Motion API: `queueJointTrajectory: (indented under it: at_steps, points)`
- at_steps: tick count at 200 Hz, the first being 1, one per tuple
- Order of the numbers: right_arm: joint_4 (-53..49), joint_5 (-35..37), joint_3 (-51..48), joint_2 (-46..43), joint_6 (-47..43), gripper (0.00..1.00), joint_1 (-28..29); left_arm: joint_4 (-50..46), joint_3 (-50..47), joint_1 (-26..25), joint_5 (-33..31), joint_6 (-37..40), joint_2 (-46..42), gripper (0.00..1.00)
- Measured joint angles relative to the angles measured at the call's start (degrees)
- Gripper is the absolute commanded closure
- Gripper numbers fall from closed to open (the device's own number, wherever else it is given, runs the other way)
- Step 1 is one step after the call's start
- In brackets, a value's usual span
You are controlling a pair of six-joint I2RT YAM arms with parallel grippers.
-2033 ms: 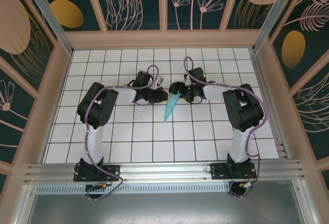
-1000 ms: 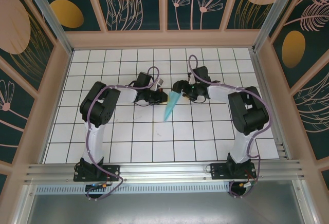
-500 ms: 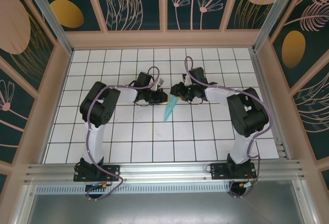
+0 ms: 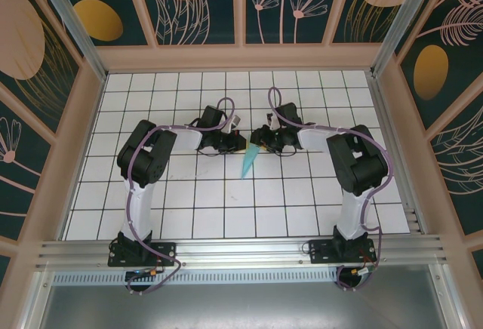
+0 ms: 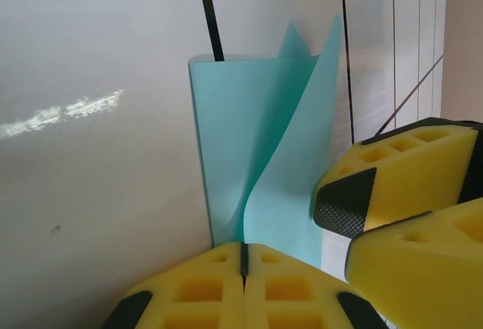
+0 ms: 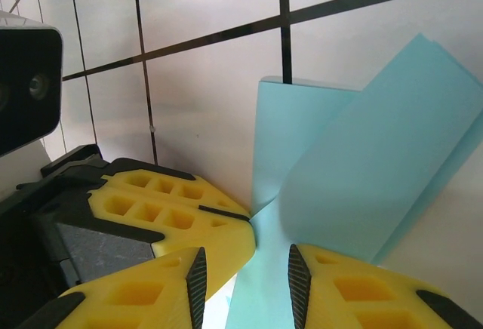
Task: Fold a paper plane with a square sheet of paper (fold left side to right side)
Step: Fold the wing for the fifth time at the center of the table.
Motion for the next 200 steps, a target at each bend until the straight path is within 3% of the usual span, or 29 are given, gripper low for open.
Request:
queueJointTrajectory:
  at_steps: [200]
  points:
    - [-1.3,0.6,1.8,1.4,-1.8,0.62,-0.5,-1.1,-0.1,-0.7,-3.0,0.9,-0.9,1.0]
